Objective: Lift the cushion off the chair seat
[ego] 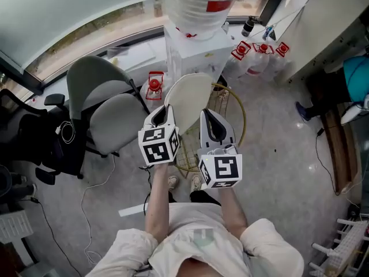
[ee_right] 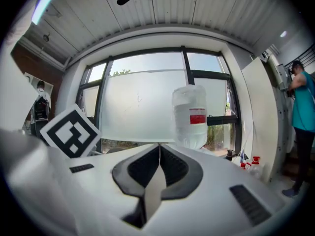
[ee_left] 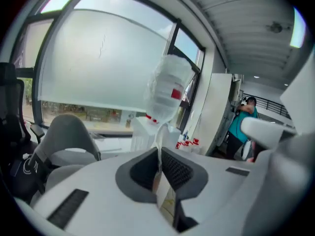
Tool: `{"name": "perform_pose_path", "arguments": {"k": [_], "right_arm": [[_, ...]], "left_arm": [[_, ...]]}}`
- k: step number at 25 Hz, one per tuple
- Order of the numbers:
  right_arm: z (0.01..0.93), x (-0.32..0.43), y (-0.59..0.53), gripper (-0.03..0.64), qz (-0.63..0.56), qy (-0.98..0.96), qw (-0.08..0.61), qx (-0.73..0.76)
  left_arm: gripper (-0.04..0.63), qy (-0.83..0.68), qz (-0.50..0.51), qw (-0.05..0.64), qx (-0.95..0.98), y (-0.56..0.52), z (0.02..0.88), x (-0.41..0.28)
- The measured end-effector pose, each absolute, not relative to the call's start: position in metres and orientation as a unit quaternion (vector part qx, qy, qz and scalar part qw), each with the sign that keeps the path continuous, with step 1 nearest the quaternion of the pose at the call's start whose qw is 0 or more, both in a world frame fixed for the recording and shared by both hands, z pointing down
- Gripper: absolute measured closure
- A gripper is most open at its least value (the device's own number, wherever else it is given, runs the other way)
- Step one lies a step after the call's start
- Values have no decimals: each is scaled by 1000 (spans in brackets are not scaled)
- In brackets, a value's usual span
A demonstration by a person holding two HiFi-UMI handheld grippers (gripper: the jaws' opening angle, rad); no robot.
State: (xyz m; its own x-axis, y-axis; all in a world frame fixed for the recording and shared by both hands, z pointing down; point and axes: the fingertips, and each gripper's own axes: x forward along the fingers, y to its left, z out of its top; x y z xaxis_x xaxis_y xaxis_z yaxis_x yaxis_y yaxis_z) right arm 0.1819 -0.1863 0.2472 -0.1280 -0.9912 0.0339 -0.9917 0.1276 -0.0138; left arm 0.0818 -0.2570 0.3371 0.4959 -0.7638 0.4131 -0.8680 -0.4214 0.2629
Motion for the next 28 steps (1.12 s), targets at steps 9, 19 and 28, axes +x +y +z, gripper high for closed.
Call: {"name": "perform_pose_path", "arguments": {"k": [9, 19, 28], "right_arm": [[144, 164, -168, 598, -97, -739, -60, 664], [56, 195, -142, 598, -135, -693, -134, 695], [46, 189, -133, 600, -161, -670, -114, 715]], "left_arm": [[563, -493, -95, 94, 860, -237, 138, 41], [563, -503, -206, -8, 839, -195, 23, 17], [563, -478, -205, -13, 854, -190, 9, 31]]}}
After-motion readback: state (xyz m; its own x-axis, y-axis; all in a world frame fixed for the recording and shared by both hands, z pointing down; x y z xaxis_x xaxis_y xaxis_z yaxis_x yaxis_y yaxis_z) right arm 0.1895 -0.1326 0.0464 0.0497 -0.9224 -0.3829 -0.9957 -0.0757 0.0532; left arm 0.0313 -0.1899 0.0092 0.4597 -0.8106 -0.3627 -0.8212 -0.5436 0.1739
